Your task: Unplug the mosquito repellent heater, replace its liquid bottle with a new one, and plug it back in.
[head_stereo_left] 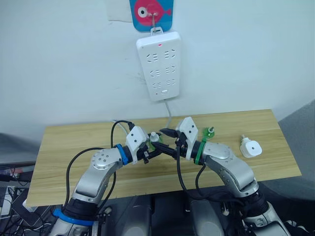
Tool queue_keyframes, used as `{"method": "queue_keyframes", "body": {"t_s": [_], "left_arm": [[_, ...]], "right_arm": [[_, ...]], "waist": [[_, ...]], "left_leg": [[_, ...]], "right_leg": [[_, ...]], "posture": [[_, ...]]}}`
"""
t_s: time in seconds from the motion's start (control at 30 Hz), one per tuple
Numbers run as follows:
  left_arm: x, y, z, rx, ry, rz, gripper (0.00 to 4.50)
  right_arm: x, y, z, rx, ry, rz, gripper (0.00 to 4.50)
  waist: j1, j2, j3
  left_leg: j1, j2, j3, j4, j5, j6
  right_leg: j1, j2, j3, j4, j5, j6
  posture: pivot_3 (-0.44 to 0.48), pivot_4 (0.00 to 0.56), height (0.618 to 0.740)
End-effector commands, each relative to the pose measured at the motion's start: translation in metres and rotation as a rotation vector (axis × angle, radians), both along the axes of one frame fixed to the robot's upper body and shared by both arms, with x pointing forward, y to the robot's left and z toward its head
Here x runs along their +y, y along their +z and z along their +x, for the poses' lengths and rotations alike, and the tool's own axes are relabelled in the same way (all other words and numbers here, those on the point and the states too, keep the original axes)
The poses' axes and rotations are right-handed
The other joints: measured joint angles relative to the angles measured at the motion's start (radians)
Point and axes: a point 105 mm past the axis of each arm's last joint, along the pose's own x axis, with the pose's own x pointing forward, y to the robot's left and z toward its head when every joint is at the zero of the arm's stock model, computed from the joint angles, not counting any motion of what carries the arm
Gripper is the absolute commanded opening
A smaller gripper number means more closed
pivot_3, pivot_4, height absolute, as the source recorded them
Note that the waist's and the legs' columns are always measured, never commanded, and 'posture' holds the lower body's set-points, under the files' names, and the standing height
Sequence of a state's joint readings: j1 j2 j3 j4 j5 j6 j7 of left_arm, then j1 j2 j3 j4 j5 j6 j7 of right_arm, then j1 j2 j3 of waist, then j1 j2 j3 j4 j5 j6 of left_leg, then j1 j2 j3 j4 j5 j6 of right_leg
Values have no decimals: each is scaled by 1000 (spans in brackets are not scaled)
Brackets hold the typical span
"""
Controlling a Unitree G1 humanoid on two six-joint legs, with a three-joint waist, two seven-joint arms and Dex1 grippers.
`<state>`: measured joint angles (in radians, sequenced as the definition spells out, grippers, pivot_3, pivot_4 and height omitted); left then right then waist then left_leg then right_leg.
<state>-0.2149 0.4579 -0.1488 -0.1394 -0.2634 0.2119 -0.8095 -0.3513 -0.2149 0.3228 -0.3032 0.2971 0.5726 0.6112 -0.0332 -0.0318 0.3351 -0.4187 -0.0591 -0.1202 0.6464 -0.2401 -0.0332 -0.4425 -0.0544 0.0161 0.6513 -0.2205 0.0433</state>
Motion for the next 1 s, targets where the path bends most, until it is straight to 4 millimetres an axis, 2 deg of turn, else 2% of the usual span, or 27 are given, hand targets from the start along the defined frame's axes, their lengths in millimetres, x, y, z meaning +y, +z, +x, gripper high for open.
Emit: {"method": "queue_keyframes", "body": {"t_s": [0.03, 0.07, 0.1, 0.23, 0.37, 0.5, 0.63, 0.8, 1.0], "left_arm": [[-4, 6, -4, -29, -22, -14, 2273], [-3, 6, -5, -27, -23, -13, 2273], [-3, 5, -6, -25, -24, -13, 2273], [-3, 4, -13, -7, -66, -8, 2273], [-7, 2, -24, -5, -194, 13, 2273], [-10, 6, -51, -61, -572, 61, 2273], [-11, 2, -52, -76, -710, 123, 2273], [-12, 2, -43, -94, -738, 131, 2273], [-11, 5, -28, -98, -624, 82, 2273]], "right_arm": [[4, 5, -4, -25, 22, 25, 1735], [5, 5, -5, -25, 31, 27, 1307], [5, 5, -6, -24, 42, 28, 1122], [2, 6, -11, -21, 99, 19, 1096], [-9, 9, -23, -35, 254, -19, 1096], [-26, 14, -55, -54, 715, -133, 1096], [-29, 7, -51, -44, 861, -203, 1096], [-31, 11, -32, -51, 837, -210, 1096], [-48, 20, -24, -15, 676, -165, 3058]], "waist": [[0, 0, -7], [0, 0, -9], [1, 0, -12], [1, -1, -16], [2, 0, -26], [3, 0, -30], [4, -1, -42], [4, -1, -44], [7, -1, -45]], "left_leg": [[0, 0, 0, 0, 0, 0], [1, 0, 0, 0, 0, 0], [1, 0, 0, 0, 0, 0], [1, 0, 0, 1, 2, -1], [2, -1, -1, 1, 4, -1], [3, -1, 0, 1, 6, 1], [4, 0, 0, 1, 7, 2], [3, -1, -1, 1, 9, -2], [3, -1, -3, 3, 9, -2]], "right_leg": [[0, 0, 0, 0, 0, 0], [0, 0, 0, 1, 0, 0], [0, 0, 0, 1, 0, 0], [0, 0, 0, 4, 0, 0], [0, 0, -1, 7, 0, -1], [2, 1, -2, 7, 1, -2], [3, 1, -4, 7, 2, -3], [2, 1, -3, 8, 2, -3], [2, 0, -3, 9, 2, -3]], "posture": [[-20, 250, 740], [-14, 248, 740], [-9, 247, 740], [4, 240, 740], [21, 237, 740], [34, 225, 740], [30, 219, 740], [16, 219, 740], [-1, 219, 740]]}}
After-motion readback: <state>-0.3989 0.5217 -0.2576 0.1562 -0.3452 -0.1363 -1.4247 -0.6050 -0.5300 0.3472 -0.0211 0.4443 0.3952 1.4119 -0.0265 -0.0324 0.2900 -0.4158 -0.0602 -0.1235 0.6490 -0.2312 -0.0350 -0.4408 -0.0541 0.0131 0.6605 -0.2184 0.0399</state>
